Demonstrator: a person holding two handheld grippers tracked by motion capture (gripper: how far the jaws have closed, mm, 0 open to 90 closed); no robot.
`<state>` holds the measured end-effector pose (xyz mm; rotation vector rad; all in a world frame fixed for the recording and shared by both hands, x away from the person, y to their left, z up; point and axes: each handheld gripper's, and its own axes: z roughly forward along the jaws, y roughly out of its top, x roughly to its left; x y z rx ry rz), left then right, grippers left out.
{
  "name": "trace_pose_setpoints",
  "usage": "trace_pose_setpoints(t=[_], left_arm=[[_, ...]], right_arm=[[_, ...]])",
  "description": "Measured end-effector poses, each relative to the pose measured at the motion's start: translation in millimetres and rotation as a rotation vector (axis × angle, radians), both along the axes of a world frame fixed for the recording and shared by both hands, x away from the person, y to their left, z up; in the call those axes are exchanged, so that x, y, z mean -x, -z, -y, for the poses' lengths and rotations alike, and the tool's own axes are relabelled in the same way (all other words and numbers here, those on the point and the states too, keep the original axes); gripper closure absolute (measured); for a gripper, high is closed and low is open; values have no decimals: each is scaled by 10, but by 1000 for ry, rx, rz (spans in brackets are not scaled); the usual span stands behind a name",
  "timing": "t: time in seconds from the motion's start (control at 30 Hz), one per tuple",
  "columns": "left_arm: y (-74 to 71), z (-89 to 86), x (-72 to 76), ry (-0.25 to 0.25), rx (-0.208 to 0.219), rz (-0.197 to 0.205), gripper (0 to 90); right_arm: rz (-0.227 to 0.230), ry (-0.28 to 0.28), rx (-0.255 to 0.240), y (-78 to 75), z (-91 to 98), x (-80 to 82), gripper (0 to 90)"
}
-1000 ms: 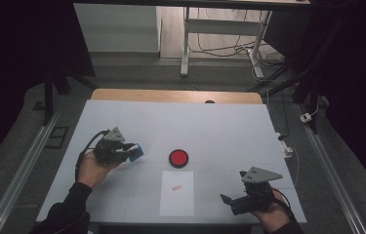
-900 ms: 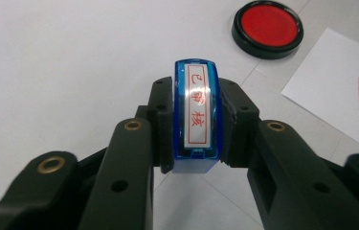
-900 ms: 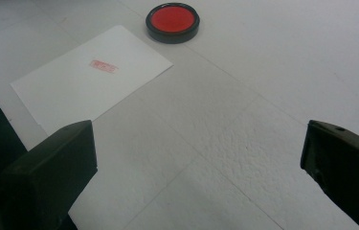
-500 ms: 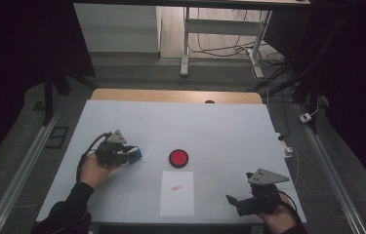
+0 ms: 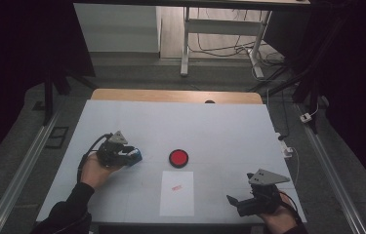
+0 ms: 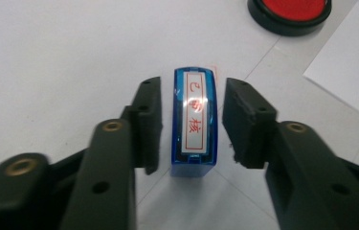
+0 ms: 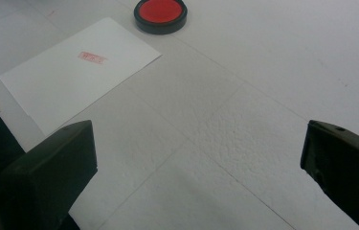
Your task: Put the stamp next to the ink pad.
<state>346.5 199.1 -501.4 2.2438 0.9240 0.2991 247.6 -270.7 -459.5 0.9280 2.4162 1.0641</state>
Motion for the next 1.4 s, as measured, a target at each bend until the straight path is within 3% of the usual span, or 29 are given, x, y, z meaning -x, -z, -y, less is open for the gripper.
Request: trace_pose_setpoints(t=[0.2, 0.5, 0.73, 0.93, 1.17, 1.4], left_arm=[[-85, -45, 53, -25, 63, -39, 410], [-197, -56, 231, -47, 101, -2, 229], [-231, -123, 328, -54, 158, -16, 162], [-267, -173, 461, -59, 168, -26, 119], [-304, -294, 654, -84, 233, -40, 93], [-309, -351, 845, -88, 229, -42, 59]], right_arm=[[-13, 21, -10, -10, 27, 6, 0], [-32, 59, -25, -20, 81, 9, 0], [-35, 64, -32, -21, 95, 10, 0], [-36, 64, -33, -22, 98, 14, 0], [-44, 69, -33, -23, 114, 9, 0], [-54, 79, -45, -27, 136, 8, 0]])
